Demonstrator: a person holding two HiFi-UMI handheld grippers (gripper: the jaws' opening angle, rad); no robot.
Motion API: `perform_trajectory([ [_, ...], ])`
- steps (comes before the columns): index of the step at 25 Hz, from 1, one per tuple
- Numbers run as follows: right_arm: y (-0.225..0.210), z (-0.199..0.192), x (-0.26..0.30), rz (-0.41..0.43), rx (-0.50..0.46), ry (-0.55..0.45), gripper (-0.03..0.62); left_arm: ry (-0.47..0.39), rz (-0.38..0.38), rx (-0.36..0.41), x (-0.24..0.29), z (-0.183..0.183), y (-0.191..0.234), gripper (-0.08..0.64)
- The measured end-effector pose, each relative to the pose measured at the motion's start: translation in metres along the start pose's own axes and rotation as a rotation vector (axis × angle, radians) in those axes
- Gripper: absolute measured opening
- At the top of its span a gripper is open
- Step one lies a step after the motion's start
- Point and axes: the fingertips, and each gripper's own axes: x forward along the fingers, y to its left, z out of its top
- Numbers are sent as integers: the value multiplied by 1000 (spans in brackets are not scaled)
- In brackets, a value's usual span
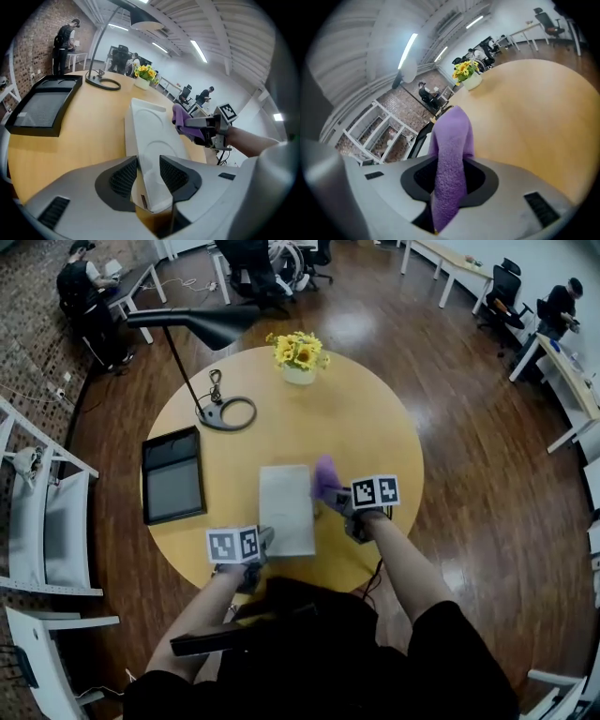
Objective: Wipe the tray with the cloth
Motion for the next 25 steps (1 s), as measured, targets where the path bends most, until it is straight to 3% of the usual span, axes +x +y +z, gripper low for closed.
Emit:
perform_trajectory([
  [4,-14,25,32,39,84,-13,98,9,56,-41,4,-4,8,130],
  [7,-33,26,44,68,273,-19,95,8,65,-58,5,-4,7,131],
  [9,-45,10,51,71,368,44,94,6,61,-68,6,-3,9,131],
  [10,-48,-1,55,59,345,94,91,5,57,-72,7,-3,11,131],
  [14,-38,-26,57,35,69,236,89,4,46,-70,8,-1,17,132],
  [18,-27,-45,51,8,-265,356,89,9,30,-74,9,-1,20,132],
  [25,-22,-53,33,-96,-640,399,89,25,-3,-69,11,-3,17,133],
])
